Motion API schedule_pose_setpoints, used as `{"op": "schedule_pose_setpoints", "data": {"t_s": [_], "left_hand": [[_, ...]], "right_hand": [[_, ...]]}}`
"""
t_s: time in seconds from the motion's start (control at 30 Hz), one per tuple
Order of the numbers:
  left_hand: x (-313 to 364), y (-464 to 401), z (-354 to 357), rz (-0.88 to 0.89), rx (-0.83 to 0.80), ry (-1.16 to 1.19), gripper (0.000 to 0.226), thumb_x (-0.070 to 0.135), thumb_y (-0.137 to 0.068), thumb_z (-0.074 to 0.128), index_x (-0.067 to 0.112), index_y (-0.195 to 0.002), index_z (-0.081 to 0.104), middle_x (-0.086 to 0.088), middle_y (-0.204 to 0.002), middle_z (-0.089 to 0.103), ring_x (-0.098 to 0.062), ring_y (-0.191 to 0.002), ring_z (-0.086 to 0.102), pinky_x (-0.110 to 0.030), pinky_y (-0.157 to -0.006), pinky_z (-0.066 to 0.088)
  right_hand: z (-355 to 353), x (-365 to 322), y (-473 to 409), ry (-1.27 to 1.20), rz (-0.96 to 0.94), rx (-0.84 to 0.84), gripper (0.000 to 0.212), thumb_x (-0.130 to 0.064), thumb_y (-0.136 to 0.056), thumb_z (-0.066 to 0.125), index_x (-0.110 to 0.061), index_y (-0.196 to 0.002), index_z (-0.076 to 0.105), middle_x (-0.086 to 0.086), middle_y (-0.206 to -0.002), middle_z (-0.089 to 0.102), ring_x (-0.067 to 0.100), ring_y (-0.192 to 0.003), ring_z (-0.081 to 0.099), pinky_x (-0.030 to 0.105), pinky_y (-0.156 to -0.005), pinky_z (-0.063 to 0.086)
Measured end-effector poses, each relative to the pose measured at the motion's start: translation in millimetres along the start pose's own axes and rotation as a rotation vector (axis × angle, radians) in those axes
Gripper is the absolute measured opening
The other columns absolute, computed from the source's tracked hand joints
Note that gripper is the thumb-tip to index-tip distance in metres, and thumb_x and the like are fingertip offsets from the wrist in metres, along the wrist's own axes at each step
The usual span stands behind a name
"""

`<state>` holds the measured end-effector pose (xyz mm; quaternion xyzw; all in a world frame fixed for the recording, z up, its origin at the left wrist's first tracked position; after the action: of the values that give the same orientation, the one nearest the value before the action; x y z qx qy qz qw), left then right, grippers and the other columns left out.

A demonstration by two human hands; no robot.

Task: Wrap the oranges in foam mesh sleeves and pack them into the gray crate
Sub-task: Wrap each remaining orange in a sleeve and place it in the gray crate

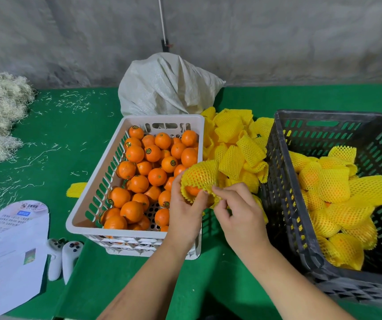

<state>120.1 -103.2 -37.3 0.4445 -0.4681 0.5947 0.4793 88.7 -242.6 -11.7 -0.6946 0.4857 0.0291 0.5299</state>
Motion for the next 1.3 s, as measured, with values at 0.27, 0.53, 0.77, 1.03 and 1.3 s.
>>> {"op": "schedule_pose_setpoints", "data": {"t_s": [0.27, 0.53, 0.77, 1.03, 1.3], "left_hand": [[-1, 4, -4, -0.015, -0.111, -0.055, 0.060, 0.022, -0.082, 0.085, 0.042, -0.122, 0.046, 0.011, -0.101, 0.071, -0.011, -0.092, 0.068, -0.024, -0.075, 0.056], [-4, 3, -2, -0.015, 0.001, -0.008, 0.056, 0.038, -0.087, 0.076, 0.033, -0.133, 0.046, 0.009, -0.116, 0.070, -0.017, -0.110, 0.070, -0.035, -0.091, 0.059], [-6, 16, 5, 0.120, -0.185, -0.269, 0.074, 0.024, -0.093, 0.079, 0.040, -0.149, 0.033, 0.021, -0.138, 0.058, -0.011, -0.126, 0.063, -0.033, -0.096, 0.057], [-6, 21, 25, 0.165, -0.483, -0.710, 0.069, 0.057, -0.100, 0.062, 0.045, -0.158, 0.028, 0.026, -0.153, 0.050, 0.007, -0.140, 0.045, -0.028, -0.115, 0.043], [-11, 18, 38, 0.275, -0.419, -1.021, 0.049, 0.048, -0.103, 0.054, 0.041, -0.150, 0.043, 0.029, -0.134, 0.062, 0.003, -0.117, 0.060, -0.030, -0.094, 0.054]], "right_hand": [[4, 7, -3, -0.093, 0.384, -0.117, 0.056, 0.004, -0.086, 0.067, -0.018, -0.137, 0.057, -0.004, -0.126, 0.054, 0.012, -0.113, 0.055, 0.001, -0.086, 0.038], [0, -7, 11, -0.007, 0.115, -0.019, 0.024, -0.002, -0.092, 0.067, -0.002, -0.115, 0.069, 0.004, -0.104, 0.061, 0.003, -0.093, 0.054, 0.004, -0.083, 0.042], [-3, -3, 13, -0.718, 0.817, -0.168, 0.087, -0.063, -0.072, 0.078, -0.050, -0.145, 0.034, -0.021, -0.137, 0.054, -0.002, -0.116, 0.062, 0.015, -0.084, 0.055], [-94, 39, -7, -0.411, 0.895, 0.099, 0.097, -0.033, -0.072, 0.093, -0.051, -0.144, 0.031, -0.035, -0.125, 0.053, -0.014, -0.109, 0.057, 0.031, -0.091, 0.052], [-169, 97, -8, 0.309, 0.947, -0.086, 0.110, -0.043, -0.088, 0.076, -0.034, -0.162, -0.005, 0.007, -0.171, 0.001, 0.027, -0.157, 0.002, 0.049, -0.125, 0.012]]}}
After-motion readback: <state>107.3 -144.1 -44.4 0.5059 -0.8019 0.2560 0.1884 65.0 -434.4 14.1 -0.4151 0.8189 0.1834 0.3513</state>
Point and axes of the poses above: each hand's wrist, its own y-axis away from the middle knuckle, its own z-axis out of the palm, x = y × z, the point moved 3 cm from there along -y, towards the middle knuckle
